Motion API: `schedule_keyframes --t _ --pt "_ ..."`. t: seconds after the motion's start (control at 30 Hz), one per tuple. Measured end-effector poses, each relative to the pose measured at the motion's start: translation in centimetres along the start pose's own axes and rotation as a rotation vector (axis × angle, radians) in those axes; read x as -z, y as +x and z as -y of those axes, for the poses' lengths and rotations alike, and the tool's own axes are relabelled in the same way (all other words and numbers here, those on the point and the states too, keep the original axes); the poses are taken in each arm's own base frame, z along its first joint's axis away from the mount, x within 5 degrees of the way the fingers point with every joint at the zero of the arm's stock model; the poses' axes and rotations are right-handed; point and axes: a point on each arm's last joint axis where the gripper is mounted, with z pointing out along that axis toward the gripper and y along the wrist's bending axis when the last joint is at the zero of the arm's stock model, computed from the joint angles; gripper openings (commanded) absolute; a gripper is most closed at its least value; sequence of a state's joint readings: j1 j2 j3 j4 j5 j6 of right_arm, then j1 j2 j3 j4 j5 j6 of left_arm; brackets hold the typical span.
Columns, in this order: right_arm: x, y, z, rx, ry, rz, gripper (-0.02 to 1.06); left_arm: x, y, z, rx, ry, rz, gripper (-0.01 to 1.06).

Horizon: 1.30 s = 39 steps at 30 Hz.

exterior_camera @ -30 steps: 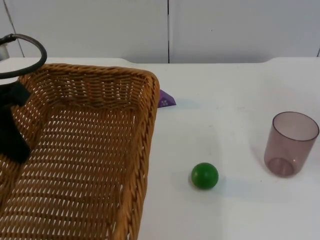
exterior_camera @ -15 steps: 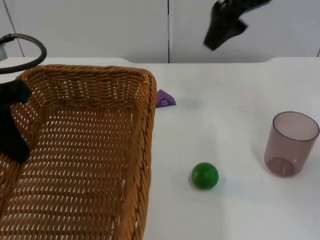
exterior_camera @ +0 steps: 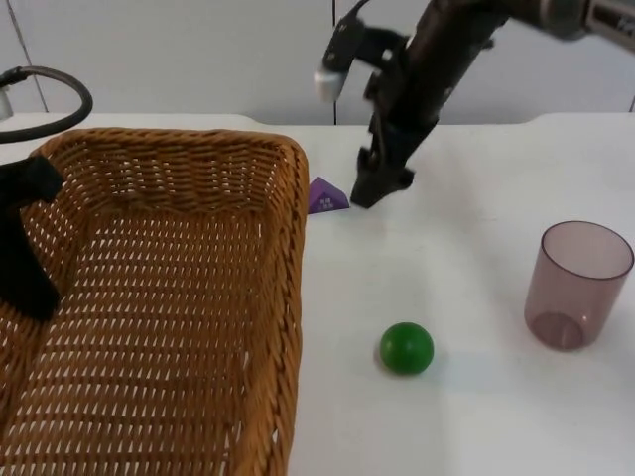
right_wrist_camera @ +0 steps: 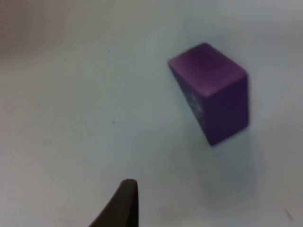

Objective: Pick up the basket with the left hand and place the triangular block into the basket with the right hand.

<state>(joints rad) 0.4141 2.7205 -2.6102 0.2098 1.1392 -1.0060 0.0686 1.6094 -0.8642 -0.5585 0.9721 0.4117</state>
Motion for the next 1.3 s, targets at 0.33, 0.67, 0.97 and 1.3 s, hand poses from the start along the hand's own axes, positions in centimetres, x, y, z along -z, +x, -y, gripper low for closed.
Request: schedule_keyframes --t 0.33,0.67,0.97,1.3 --pt "-4.2 -0.3 -1.5 0.063 0.006 0.012 0.98 0.0 -0.2 -0.1 0.012 -0.008 0.019 0.0" --pt "-4.6 -0.8 -1.3 0.108 0.041 0.083 0.94 0.0 -0.1 -0.4 0.015 -0.043 0.007 0.0" --pt "-5.8 -0.9 -1.4 0.097 0.047 0.135 0.93 0.0 -0.1 -0.5 0.017 -0.054 0.008 0.0" --pt "-6.6 -0.8 -1.4 0.033 0.065 0.164 0.84 0.0 -0.2 -0.6 0.014 -0.065 0.027 0.0"
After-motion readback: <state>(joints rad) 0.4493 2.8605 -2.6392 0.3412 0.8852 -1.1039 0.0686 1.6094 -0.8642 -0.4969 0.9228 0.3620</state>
